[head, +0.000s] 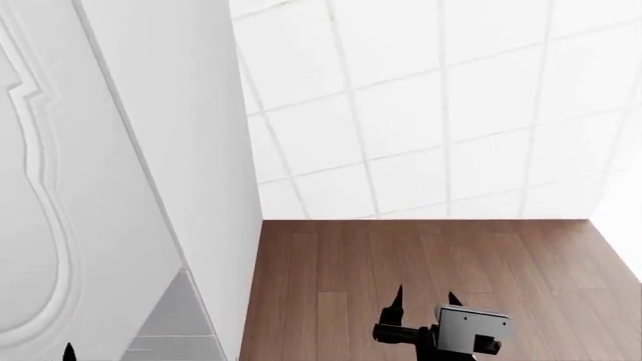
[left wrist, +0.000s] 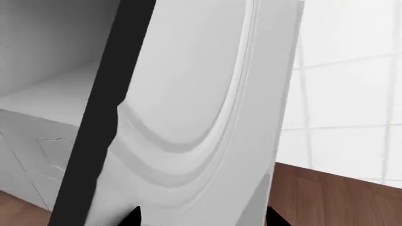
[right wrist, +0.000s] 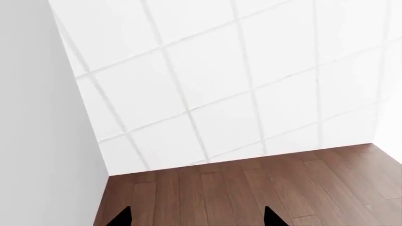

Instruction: Close the side bottom right group 3 doors

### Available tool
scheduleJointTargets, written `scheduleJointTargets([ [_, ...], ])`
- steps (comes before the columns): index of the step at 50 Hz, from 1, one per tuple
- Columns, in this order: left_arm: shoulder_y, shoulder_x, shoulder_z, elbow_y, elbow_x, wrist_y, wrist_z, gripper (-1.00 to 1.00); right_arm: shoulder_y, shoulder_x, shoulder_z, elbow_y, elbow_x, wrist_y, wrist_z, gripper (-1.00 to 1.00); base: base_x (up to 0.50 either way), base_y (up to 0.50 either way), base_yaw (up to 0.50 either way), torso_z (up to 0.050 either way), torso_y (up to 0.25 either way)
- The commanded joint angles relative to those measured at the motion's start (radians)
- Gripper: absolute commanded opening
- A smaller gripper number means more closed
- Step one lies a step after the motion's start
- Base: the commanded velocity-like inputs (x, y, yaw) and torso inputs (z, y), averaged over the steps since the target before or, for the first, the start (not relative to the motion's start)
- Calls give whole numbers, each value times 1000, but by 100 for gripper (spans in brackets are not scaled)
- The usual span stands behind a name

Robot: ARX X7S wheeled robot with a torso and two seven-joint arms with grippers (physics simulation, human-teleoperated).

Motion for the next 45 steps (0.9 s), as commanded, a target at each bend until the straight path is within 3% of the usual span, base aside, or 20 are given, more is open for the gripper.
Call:
scheduleJointTargets([
  [1, -62, -44, -166, -10, -13, -58, -141, 100, 0, 4, -3, -1, 6, 0, 2, 100, 0, 0, 0, 0, 11],
  [22, -383, -233, -102, 31, -106, -252, -203, 100, -1, 13, -4, -15, 19, 0, 9, 100, 1, 1, 0, 1, 2],
  [45, -816, -271, 111, -99, -114, -396, -180, 100, -2, 18, -10, -17, 24, -7, 17, 100, 4, 1, -2, 1, 2],
])
